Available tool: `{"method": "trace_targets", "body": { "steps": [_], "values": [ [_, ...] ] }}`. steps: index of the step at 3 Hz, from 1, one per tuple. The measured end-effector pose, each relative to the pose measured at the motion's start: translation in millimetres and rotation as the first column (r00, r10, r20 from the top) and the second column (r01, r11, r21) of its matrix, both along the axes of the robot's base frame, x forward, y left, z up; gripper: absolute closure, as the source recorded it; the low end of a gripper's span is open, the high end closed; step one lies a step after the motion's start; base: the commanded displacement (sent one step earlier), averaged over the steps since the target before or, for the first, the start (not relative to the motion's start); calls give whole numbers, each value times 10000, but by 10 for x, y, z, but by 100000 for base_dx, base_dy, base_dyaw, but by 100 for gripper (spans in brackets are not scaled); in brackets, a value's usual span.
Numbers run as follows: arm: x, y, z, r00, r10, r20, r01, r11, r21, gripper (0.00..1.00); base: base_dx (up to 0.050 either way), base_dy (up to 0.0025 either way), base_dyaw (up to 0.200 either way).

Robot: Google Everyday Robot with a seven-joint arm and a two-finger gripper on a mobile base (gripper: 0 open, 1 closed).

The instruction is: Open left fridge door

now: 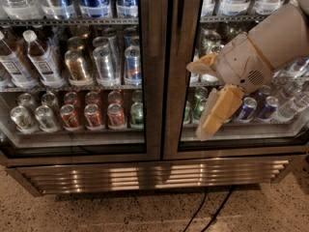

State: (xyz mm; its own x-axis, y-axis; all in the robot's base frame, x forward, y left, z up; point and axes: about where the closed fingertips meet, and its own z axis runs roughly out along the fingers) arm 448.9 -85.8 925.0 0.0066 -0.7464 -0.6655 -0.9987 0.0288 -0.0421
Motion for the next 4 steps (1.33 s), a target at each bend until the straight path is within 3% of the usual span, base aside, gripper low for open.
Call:
{"method": "trace_targets", "body": {
  "steps": [1,2,3,4],
  "values": [
    [-101,252,-134,9993,363,126,-381,9817,1867,0,0,0,0],
    [-115,171,33,9962,-98,864,-142,9619,2731,0,0,0,0],
    [-116,172,33,9962,-97,864,-143,9619,2732,0,0,0,0],
    [-143,262,85,9936,538,989,-891,9131,3979,0,0,0,0]
  ]
}}
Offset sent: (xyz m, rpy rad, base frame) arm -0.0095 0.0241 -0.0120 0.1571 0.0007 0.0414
